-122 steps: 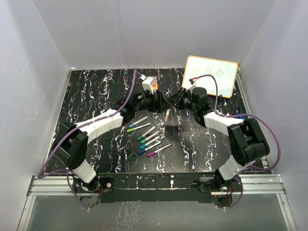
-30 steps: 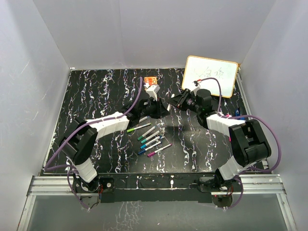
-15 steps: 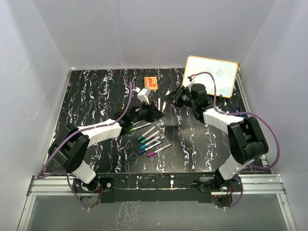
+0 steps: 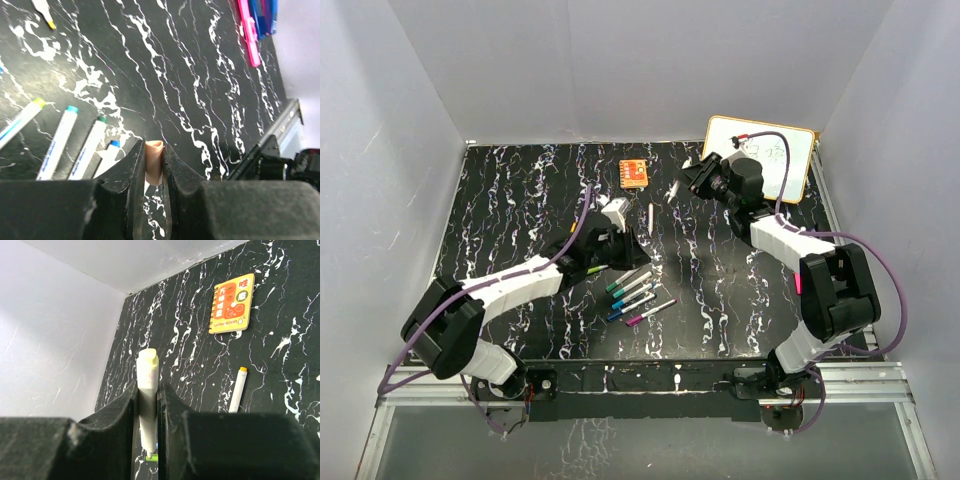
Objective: Open the pen caps
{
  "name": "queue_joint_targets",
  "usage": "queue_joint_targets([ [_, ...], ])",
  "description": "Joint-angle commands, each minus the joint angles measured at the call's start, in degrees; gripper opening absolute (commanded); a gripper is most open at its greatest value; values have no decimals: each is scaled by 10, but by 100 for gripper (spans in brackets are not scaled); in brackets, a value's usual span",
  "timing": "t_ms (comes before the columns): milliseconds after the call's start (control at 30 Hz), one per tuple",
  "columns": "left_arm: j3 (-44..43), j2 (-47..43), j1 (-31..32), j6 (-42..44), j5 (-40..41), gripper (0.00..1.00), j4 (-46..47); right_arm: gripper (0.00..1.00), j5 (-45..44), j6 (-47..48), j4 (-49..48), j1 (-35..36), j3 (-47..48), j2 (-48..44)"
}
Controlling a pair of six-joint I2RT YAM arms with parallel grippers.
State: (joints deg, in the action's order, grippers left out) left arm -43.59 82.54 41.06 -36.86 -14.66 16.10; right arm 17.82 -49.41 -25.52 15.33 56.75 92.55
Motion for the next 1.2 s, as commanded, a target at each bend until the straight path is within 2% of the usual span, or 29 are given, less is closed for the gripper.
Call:
queue_joint_targets([
  [0,-84,-6,-12,67,93,0,-123,0,-15,53,28,2,7,-54],
  [233,-203,86,-116,143,126,0,-236,0,-9,132,154,0,19,-79],
  [400,-307,178,-135,226,219,0,-318,0,18,185,245,0,50,-55],
  [500,-338,225,-146,247,229,0,-329,0,18,210,298,0,75,-31],
  [733,-370,288,-177,267,219,0,-351,0,46,230,338,0,93,8],
  [1167,-364,313,-202,278,223,0,-343,0,58,240,364,1,105,54],
])
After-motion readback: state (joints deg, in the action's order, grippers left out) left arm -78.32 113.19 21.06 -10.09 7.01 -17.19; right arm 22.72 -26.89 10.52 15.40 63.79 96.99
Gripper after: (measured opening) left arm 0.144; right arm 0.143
